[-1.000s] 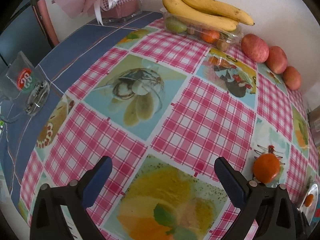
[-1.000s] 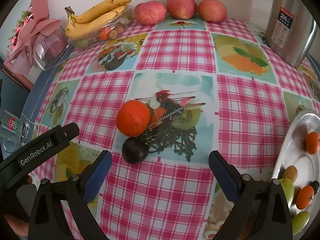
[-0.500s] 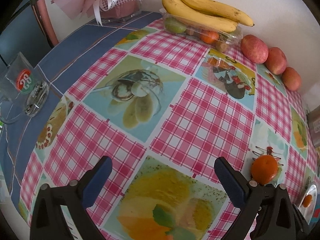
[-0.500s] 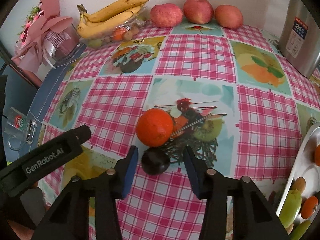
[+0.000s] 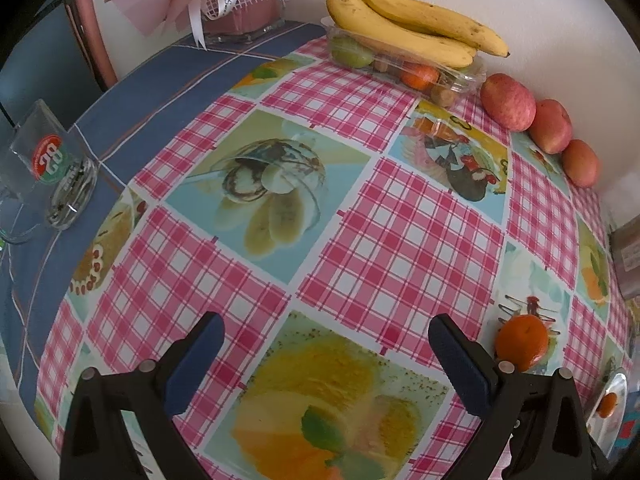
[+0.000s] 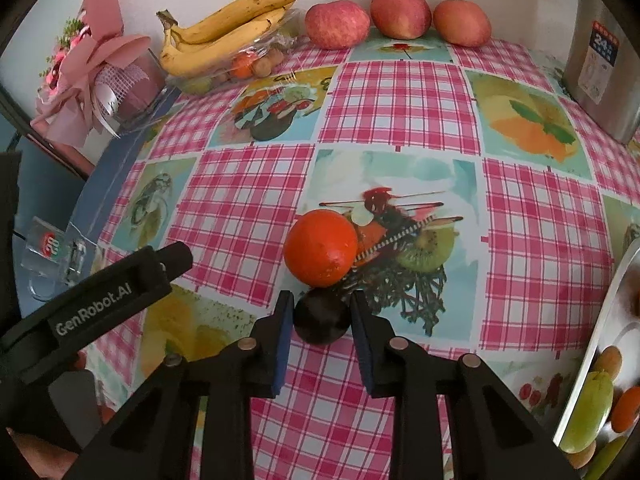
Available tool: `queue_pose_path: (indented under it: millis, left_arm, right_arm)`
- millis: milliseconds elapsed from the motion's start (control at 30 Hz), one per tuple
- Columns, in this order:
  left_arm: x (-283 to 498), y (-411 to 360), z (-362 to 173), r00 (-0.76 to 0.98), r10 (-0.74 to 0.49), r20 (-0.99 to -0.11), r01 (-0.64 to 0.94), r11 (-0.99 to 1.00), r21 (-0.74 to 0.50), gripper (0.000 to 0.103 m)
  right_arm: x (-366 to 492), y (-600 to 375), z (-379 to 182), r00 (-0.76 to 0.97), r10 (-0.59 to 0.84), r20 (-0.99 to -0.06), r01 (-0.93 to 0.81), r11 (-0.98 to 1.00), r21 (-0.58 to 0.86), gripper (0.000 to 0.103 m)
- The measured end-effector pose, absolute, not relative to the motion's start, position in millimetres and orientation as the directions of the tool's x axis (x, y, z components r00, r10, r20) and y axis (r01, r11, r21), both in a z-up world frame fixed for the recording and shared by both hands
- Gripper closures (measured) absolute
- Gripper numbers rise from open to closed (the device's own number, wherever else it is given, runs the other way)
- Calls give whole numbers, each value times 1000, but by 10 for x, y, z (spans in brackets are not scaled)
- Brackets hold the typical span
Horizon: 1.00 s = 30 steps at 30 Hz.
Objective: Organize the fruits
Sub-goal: 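Close the right tool on the dark plum, then close the left tool on the last tangerine while the right tool holds the plum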
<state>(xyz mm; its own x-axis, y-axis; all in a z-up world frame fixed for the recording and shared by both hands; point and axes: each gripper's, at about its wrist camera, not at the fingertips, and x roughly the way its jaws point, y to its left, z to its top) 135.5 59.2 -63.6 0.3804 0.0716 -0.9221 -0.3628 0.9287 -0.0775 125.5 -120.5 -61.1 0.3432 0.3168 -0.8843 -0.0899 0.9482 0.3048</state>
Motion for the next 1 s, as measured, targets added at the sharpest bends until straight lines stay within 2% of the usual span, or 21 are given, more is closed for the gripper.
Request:
queue_pose_path:
  millis: [333,400,467,567,767,1000]
  left_arm:
    - [1363,475,-619,427,-8,-904,-315,936,-157,1]
    - [1392,403,-602,445,-26,-895,-271,949,-163,4]
    - [1396,286,-607,457,-63,-887,-233,954,-187,12]
    - [1402,143,-632,459,-108,-882,-193,957,-217,14]
    - [1422,-176,-652,483,-207,-851,-90,955,-283,27]
    - [1445,-376,-637,490,-250,-835,-19,955,-297,34]
  right_arm:
    - [1206,-1507,-337,397,274,-876,-30,958,287,73]
    - [1196,-1624,-302,409,262,-874,-1,958,287,73]
    - [1176,-1764,-257,423,250,-871,36,956,291,73]
    - [1150,-1945,-200,442,239,-865,76,950,302,73]
    - [1094,-2200,-144,460,230,-858,138,935,326,73]
    - [1044,-2318,-127,464,237,-853,159,926,343,73]
